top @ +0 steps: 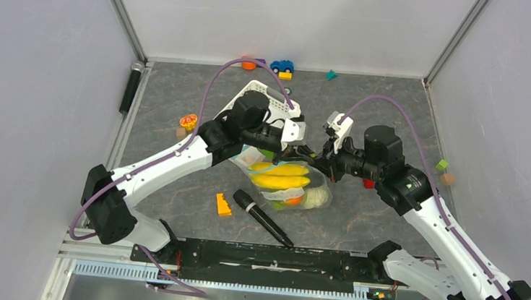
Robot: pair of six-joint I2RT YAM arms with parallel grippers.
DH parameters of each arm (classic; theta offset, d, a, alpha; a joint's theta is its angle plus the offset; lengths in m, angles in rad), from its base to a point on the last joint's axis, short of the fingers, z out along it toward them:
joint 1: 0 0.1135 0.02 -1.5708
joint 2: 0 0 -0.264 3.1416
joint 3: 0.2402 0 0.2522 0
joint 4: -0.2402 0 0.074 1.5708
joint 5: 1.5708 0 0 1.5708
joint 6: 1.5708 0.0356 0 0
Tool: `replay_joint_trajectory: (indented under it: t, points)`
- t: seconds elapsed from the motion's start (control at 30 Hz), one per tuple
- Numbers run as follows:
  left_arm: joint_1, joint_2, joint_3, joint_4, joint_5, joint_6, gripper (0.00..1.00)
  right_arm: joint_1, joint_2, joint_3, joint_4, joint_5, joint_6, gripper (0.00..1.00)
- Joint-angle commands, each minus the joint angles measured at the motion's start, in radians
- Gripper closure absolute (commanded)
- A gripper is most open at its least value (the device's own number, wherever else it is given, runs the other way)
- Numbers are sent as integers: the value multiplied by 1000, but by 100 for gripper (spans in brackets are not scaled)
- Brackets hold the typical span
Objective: Place the food in the zip-top bag and seal the zipper
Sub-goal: Zip the zipper food storage bag at the center of the board.
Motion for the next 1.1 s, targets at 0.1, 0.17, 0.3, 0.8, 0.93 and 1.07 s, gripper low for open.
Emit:
replay_joint_trajectory:
  t: [0.1,0.17,0.3,0.8,0.93,1.07]
  points:
    - [4,-32,-26,-76,-145,146,98,3,-87,-24,37,179,-33,100]
    - [6,-31,-21,-100,-151,160,98,2,-108,-61,29,254,-25,100]
    - [7,-51,-30,-139,-174,187,98,1,-164,-148,-2,423,3,100]
    - [10,-167,-128,-131,-332,241,98,1,-244,-215,-93,732,102,100]
    - [10,-200,-152,-115,-357,244,98,1,-272,-213,-128,842,139,100]
    - [10,-213,-161,-109,-371,246,98,1,-264,-216,-163,926,173,100]
